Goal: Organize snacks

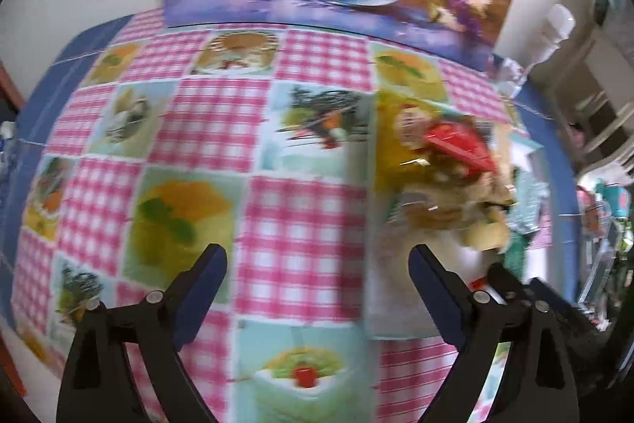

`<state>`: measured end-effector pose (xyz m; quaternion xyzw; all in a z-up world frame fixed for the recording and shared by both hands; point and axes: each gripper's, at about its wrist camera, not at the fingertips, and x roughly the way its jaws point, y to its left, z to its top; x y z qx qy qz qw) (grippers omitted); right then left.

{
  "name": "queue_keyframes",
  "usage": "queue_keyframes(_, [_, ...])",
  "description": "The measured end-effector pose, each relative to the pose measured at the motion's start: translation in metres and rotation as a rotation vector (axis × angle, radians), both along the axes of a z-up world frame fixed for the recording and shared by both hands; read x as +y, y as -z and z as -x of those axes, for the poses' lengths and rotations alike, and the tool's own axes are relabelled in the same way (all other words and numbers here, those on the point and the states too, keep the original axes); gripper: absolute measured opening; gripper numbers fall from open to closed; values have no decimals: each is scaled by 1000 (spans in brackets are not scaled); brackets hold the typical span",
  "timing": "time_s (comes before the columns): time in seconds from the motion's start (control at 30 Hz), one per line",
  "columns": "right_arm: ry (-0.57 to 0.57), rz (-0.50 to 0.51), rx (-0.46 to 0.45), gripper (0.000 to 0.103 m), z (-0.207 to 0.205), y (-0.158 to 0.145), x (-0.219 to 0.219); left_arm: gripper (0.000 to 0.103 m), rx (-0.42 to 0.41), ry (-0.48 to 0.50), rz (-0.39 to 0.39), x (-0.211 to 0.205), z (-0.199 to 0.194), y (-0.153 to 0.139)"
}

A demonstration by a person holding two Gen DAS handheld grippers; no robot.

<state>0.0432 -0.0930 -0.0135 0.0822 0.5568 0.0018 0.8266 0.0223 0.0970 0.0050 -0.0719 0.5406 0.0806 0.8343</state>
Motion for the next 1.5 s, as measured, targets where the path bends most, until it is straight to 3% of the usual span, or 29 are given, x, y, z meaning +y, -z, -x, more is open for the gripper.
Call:
queue_keyframes(0.03, [-9,5,-7,98,2,0,3,94,-2,-7,-24,3,5,1])
queue_keyframes(0.1, [-22,14,-23,103,7,-2,8,94,-8,-15,-56,7,11,1])
queue_keyframes(0.5, [-39,70,-80,103,26,-15,17,94,-68,-27,-228,14,42,-15])
queue_keyframes(0.73, [-28,61,-106,103,28,-21,15,94,-68,-34,-269,16,49,-18])
queue_keyframes(1.5, [-50,76,-142,103,25,-27,20,94,-28,-58,-255,30,42,-20])
